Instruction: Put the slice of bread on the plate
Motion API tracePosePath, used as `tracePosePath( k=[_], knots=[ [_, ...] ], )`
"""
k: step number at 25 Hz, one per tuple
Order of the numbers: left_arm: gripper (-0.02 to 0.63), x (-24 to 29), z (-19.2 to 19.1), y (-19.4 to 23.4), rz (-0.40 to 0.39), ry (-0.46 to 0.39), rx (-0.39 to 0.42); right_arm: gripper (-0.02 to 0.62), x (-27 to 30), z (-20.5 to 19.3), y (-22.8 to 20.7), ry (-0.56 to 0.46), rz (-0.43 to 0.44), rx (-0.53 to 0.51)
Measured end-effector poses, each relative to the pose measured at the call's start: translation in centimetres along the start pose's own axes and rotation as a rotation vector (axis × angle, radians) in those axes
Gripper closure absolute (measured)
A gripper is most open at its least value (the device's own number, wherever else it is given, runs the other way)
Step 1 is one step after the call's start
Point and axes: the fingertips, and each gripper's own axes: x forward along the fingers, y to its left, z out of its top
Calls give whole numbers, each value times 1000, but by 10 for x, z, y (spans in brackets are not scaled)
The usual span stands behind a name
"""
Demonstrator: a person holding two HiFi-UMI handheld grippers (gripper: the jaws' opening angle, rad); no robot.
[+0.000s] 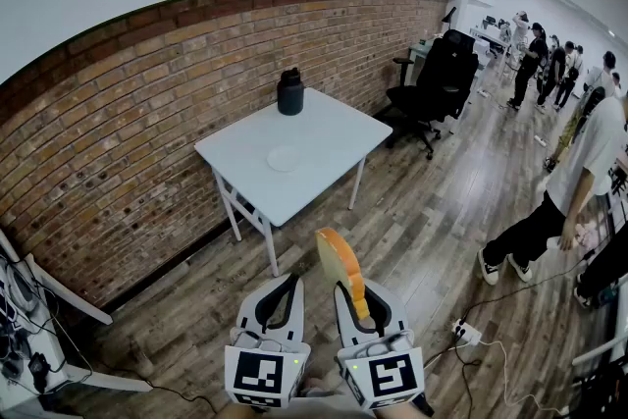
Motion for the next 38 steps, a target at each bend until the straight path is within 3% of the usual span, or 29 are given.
tracePosePath(
  k=[17, 27, 38],
  knots=[
    [595, 22, -4, 4, 53, 19, -1, 502, 17, -9, -30, 4, 34, 58],
    [595, 33, -9, 32, 146, 22, 0, 502, 38, -20, -53, -3, 53, 88],
    [595, 65, -11, 53, 152, 6, 19, 502, 72, -29, -63, -18, 60, 92]
  ],
)
